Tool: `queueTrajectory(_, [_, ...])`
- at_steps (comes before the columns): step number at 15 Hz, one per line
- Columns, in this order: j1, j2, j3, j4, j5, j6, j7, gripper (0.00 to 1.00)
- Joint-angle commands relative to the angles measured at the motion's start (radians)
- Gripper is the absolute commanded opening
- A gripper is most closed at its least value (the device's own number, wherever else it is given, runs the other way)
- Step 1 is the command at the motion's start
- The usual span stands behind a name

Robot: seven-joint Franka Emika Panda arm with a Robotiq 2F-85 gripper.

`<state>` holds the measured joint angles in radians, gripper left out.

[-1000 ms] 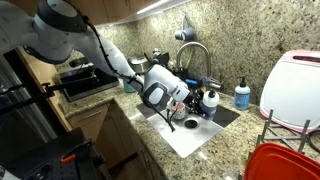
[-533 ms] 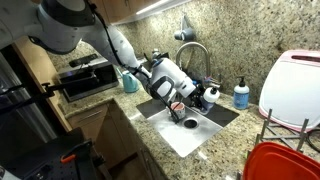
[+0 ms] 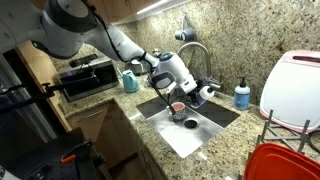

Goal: Put the right bottle into the sink

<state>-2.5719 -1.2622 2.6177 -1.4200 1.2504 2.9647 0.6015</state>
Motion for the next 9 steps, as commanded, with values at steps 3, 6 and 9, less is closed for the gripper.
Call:
queueTrajectory(3, [-0.038, -0.034, 0.000, 0.046, 0.323, -0.129, -0.341, 0.37])
queueTrajectory(6, [-0.026, -0.031, -0.013, 0.023, 0.430, -0.167, -0.453, 0.37])
queueTrajectory(9, [-0.032, -0.025, -0.012, 0.034, 0.567, -0.213, -0.594, 0.37])
